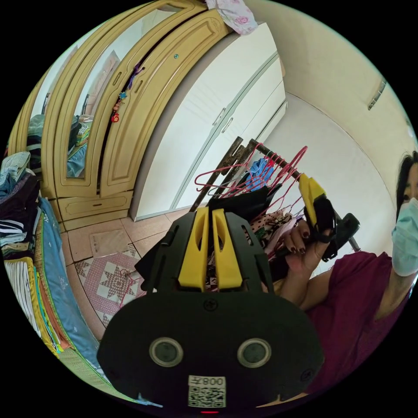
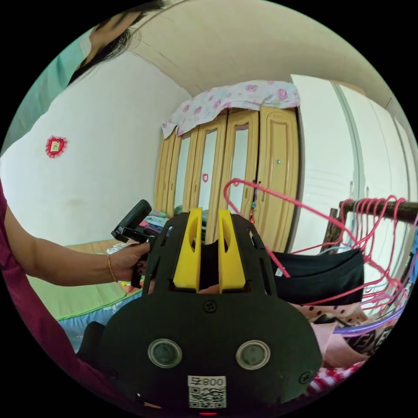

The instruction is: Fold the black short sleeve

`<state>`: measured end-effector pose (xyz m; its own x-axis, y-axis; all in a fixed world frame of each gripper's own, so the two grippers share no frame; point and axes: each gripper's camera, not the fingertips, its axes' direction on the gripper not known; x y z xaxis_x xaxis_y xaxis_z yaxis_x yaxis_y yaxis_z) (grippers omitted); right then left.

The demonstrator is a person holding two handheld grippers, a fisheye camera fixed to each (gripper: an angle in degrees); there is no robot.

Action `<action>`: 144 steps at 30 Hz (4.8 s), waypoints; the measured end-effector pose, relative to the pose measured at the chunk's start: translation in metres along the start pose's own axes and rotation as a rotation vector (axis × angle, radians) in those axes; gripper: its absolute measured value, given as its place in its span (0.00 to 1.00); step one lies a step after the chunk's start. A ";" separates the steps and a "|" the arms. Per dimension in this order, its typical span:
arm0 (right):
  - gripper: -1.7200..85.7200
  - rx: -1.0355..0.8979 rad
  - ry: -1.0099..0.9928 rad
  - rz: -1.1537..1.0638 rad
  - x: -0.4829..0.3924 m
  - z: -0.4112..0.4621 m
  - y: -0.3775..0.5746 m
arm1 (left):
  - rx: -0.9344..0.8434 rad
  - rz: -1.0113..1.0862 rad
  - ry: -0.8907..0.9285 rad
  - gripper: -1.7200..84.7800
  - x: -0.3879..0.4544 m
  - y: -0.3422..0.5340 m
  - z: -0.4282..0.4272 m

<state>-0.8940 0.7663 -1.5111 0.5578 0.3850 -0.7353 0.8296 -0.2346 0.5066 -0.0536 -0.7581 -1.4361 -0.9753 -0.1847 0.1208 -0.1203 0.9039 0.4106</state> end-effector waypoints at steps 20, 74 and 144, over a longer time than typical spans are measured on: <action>0.08 -0.185 0.089 -0.008 0.012 0.058 0.013 | -0.004 0.007 0.086 0.03 -0.044 0.049 0.004; 0.15 -0.748 -1.036 -0.135 -0.077 0.405 0.535 | 0.538 -0.085 -0.624 0.03 0.034 0.825 -0.429; 0.03 -0.154 -1.275 -0.552 -0.384 0.250 0.709 | 0.935 -0.661 -1.457 0.04 -0.005 1.746 -0.467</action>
<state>-0.5145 0.2292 -0.9828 -0.1309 -0.6923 -0.7096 0.9819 -0.1896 0.0039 -0.1726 0.6403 -0.2980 -0.0408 -0.5738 -0.8180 -0.0568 0.8187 -0.5715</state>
